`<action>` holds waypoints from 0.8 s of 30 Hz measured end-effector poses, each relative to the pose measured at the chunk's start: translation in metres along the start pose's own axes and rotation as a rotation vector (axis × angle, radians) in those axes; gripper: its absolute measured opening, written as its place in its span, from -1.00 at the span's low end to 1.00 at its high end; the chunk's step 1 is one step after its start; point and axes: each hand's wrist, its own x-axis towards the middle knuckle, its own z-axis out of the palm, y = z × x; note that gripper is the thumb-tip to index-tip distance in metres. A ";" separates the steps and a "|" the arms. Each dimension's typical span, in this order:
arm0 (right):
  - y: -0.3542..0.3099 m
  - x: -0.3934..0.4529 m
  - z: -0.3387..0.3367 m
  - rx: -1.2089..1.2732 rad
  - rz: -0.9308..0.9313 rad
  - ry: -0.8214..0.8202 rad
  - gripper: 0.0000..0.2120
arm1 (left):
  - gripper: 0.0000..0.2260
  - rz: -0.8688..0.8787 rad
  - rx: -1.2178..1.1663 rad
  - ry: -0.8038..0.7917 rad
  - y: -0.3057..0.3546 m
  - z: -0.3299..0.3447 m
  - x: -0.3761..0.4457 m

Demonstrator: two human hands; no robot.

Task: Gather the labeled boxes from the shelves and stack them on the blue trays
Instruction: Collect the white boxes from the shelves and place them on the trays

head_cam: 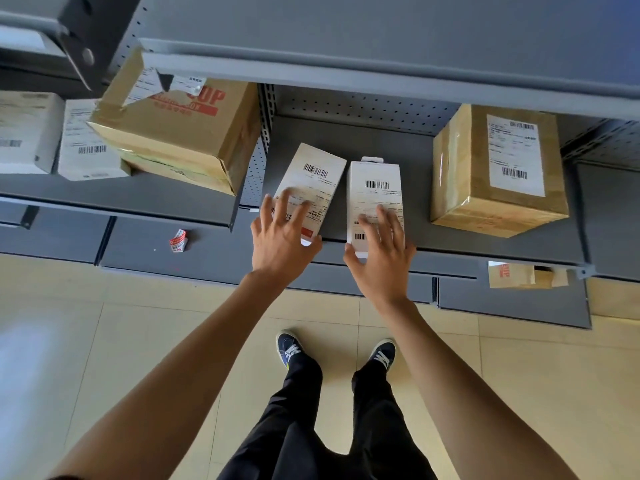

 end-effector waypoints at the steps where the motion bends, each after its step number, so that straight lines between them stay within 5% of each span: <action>1: -0.001 -0.001 0.001 -0.013 0.007 0.001 -0.53 | -0.39 0.004 -0.006 0.006 -0.001 0.000 0.000; 11: -0.007 -0.013 -0.004 0.117 0.119 0.006 -0.51 | -0.40 0.054 -0.047 0.005 -0.009 -0.005 -0.007; 24: -0.002 -0.069 -0.052 0.109 -0.046 0.162 -0.52 | -0.45 0.066 -0.062 0.106 0.016 -0.035 -0.059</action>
